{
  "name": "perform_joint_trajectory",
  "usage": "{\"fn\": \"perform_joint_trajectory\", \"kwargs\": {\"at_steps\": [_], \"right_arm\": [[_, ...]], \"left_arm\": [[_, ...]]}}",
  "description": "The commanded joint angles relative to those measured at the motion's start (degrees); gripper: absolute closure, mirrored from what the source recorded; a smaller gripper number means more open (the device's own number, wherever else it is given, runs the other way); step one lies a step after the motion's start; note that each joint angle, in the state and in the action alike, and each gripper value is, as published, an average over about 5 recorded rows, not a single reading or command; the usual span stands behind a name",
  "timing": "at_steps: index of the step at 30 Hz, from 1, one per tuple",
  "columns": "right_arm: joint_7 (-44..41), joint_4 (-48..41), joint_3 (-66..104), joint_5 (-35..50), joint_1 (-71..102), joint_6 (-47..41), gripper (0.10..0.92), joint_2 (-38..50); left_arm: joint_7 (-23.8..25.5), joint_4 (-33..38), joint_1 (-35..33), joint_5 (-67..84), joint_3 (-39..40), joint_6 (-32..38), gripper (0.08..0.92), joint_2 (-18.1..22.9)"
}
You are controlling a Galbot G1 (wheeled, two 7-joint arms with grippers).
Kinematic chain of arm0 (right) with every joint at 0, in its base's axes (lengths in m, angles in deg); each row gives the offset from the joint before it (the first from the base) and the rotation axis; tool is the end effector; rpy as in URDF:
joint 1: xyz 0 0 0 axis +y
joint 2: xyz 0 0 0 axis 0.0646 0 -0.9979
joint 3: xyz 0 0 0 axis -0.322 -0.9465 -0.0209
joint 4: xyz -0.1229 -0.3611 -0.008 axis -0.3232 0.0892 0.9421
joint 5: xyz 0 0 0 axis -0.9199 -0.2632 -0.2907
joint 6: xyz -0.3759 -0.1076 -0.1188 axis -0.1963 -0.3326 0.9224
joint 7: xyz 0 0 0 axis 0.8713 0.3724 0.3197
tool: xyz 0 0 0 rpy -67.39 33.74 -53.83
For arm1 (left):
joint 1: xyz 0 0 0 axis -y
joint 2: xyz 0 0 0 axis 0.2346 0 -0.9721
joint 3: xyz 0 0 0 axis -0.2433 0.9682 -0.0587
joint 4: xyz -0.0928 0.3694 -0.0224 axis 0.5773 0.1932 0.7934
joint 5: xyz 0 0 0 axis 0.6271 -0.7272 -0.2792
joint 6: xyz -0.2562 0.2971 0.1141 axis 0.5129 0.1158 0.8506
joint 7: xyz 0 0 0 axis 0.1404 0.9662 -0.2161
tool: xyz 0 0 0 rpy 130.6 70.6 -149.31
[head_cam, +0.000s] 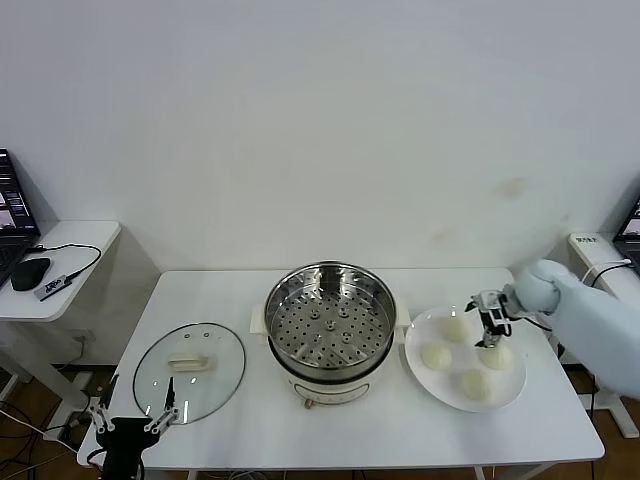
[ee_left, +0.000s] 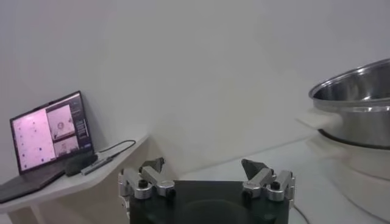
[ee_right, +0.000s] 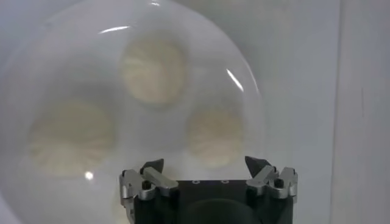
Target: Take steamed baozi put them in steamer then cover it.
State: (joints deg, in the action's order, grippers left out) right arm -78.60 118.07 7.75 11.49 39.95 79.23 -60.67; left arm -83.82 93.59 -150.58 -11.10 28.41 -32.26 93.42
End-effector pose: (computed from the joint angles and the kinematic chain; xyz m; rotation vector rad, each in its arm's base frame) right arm 0.5932 -0.2100 -0.2552 1.1664 -1.4639 1.4821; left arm 0.1291 0.0886 -0.3207 0.2216 -2.9691 -0.5412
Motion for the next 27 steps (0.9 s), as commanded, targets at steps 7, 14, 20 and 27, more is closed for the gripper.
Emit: {"fn": "perform_joint_trajectory", "kwargs": {"at_steps": [7,14,20,27], "right_arm": [[0.9,-10.8,-3.0,-2.2,-2.1,0.6,0.205,-8.7],[1.5,-11.3,-1.8,-2.5,-1.0,0.4,0.246,-9.2],[1.6,-11.4,-1.3,-2.9,-0.6,0.2,0.326,-9.3],[-1.0,-9.0,-2.5,-1.5,-2.3,0.2,0.420,-7.4]], "left_arm": [[-0.2,-0.4,0.4,0.0,-1.5,0.0,0.177,-0.3],[-0.3,-0.7,0.5,0.1,-1.7,0.1,0.177,-0.4],[-0.4,-0.8,0.5,0.0,-1.8,0.1,0.177,-0.4],[-0.3,-0.4,0.4,0.0,-1.8,0.1,0.177,-0.4]]}}
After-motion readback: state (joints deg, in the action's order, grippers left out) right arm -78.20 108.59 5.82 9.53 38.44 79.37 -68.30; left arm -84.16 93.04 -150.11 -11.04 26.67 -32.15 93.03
